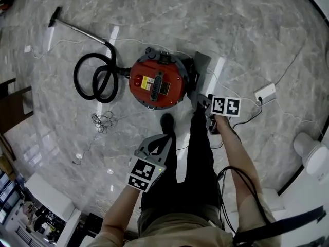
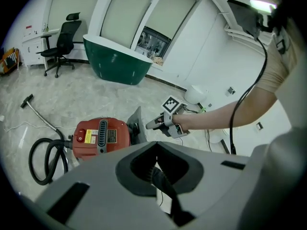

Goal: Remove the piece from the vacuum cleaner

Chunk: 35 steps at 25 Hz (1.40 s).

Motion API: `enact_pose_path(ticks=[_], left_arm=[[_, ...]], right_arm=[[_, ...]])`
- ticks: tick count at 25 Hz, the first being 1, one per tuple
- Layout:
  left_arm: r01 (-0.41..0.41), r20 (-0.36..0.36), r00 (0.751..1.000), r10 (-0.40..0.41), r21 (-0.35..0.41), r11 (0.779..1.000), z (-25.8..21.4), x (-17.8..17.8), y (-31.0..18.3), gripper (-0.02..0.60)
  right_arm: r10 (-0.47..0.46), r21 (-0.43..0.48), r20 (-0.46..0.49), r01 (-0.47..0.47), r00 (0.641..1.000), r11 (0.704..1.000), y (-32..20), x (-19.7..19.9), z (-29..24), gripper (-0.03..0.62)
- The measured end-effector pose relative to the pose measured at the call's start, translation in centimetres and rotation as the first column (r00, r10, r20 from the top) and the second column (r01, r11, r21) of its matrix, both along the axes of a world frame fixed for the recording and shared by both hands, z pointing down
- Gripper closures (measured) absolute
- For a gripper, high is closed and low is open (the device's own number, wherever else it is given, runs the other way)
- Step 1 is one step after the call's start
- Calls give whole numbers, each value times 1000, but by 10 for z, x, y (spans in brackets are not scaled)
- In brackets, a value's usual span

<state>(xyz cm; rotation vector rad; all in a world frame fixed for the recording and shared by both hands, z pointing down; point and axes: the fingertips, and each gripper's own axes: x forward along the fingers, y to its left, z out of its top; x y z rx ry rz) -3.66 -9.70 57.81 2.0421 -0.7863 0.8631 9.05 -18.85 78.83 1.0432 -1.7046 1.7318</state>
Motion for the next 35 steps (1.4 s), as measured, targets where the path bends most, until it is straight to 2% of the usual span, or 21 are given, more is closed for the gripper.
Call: enact_pose_path(ticks=[4, 9, 14, 21, 23, 26, 35], left_arm=[[2, 3, 1000, -2, -25, 1000, 23, 0, 6, 578], [-1, 6, 1000, 1, -16, 1000, 43, 1, -5, 578], [18, 2, 1000, -18, -16, 1000, 50, -1, -11, 578], [8, 10, 1000, -8, -41, 999, 59, -4, -6, 578], [8, 8, 1000, -7, -46, 999, 60, -3, -6, 578], [4, 5, 1000, -3, -54, 999, 60, -1, -6, 578], [-5, -1, 1000, 5, -60, 998, 63, 7, -6, 578]], right_arm=[[19, -3, 21, -19, 1000, 1000, -8, -9, 24, 321], [9, -6, 24, -9, 1000, 1000, -24, -19, 46, 321], [-52, -20, -51, 51, 997, 999, -27, -17, 68, 321], [-85, -39, -8, 85, 996, 996, -26, -17, 72, 324], [-94, -36, -1, 94, 996, 995, -26, -14, 71, 342], [-113, -27, -12, 113, 994, 993, -24, -8, 69, 423], [-137, -12, -22, 137, 990, 991, -23, -7, 69, 435]])
